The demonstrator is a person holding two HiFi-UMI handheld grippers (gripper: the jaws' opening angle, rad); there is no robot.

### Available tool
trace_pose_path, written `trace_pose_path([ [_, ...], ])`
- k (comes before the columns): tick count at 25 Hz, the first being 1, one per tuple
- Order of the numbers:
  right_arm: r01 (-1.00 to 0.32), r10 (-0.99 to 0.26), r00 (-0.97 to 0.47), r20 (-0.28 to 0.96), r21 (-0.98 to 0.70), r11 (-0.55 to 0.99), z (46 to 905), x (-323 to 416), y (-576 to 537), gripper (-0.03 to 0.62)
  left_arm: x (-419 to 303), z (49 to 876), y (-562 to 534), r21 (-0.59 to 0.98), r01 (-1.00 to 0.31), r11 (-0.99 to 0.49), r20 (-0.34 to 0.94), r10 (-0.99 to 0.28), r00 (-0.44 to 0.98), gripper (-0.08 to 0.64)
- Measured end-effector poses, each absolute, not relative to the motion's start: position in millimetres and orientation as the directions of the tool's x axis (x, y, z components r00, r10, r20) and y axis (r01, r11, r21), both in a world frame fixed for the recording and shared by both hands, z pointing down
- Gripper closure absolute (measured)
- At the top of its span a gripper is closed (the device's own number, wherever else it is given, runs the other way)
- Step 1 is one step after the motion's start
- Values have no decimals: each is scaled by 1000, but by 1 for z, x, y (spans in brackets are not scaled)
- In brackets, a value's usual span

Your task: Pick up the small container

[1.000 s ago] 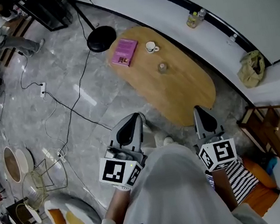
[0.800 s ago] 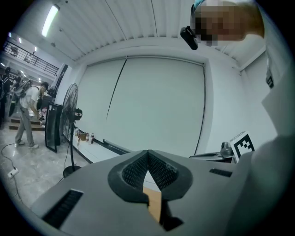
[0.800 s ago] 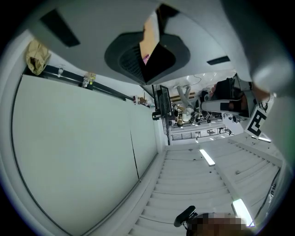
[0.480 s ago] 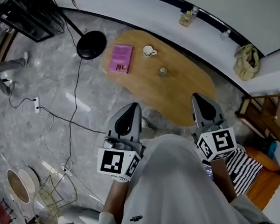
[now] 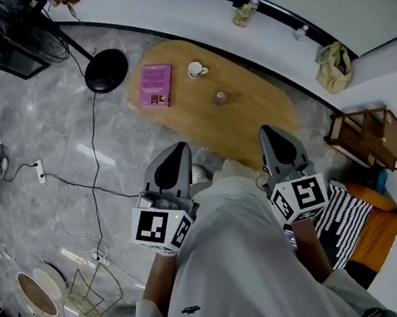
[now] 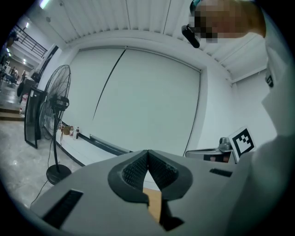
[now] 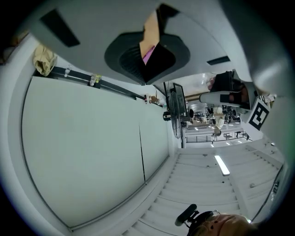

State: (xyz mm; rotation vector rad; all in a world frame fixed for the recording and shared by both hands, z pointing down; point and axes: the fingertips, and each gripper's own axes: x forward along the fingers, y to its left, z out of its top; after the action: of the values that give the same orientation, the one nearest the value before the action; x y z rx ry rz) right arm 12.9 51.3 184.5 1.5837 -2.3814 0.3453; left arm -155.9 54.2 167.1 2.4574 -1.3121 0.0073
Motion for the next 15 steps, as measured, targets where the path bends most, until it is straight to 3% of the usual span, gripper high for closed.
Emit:
trace_pose_path([
  [15, -928, -846, -352, 400, -32, 372, 191, 21, 41, 586, -143, 178, 30, 335, -779, -529, 188, -773, 606, 541],
])
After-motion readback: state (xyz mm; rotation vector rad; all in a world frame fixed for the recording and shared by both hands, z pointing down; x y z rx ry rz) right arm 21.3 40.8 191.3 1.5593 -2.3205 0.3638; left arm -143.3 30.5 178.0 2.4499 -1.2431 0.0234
